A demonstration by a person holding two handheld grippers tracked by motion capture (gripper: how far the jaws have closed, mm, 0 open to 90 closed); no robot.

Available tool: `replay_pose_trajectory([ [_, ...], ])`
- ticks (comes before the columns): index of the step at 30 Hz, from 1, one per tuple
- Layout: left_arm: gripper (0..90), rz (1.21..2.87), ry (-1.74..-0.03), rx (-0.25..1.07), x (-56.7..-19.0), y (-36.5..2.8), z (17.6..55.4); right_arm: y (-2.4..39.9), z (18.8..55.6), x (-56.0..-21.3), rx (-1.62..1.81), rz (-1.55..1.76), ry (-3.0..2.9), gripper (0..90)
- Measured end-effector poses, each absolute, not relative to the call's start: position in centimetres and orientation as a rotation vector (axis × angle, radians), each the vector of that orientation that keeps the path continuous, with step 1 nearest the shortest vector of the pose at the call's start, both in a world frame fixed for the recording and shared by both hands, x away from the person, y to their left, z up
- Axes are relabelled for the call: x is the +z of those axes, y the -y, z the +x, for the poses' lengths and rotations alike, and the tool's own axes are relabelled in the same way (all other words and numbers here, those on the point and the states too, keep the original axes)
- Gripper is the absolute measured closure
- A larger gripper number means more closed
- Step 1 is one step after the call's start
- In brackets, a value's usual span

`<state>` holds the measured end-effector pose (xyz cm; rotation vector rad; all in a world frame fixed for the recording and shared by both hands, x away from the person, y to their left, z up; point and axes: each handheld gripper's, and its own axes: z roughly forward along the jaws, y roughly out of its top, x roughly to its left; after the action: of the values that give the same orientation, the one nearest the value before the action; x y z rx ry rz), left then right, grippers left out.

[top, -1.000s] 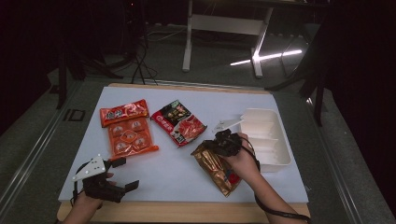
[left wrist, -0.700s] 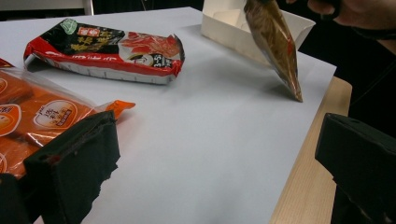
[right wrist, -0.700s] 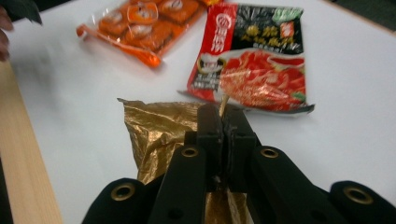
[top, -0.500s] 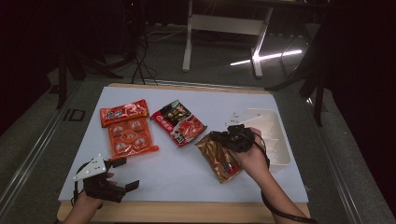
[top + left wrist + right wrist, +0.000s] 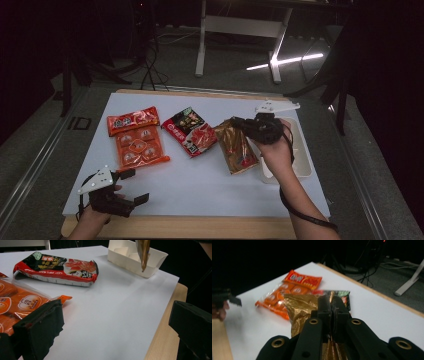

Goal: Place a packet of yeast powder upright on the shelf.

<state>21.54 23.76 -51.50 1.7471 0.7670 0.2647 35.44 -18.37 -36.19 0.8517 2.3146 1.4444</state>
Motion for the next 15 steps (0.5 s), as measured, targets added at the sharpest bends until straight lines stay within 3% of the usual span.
replay_pose_trajectory([
  [15,0.2,1.743,-0.769,0.261,-51.5,-23.8,21.6,19.5,39.4,-33.6,1.451,0.932,-2.203,87.5],
])
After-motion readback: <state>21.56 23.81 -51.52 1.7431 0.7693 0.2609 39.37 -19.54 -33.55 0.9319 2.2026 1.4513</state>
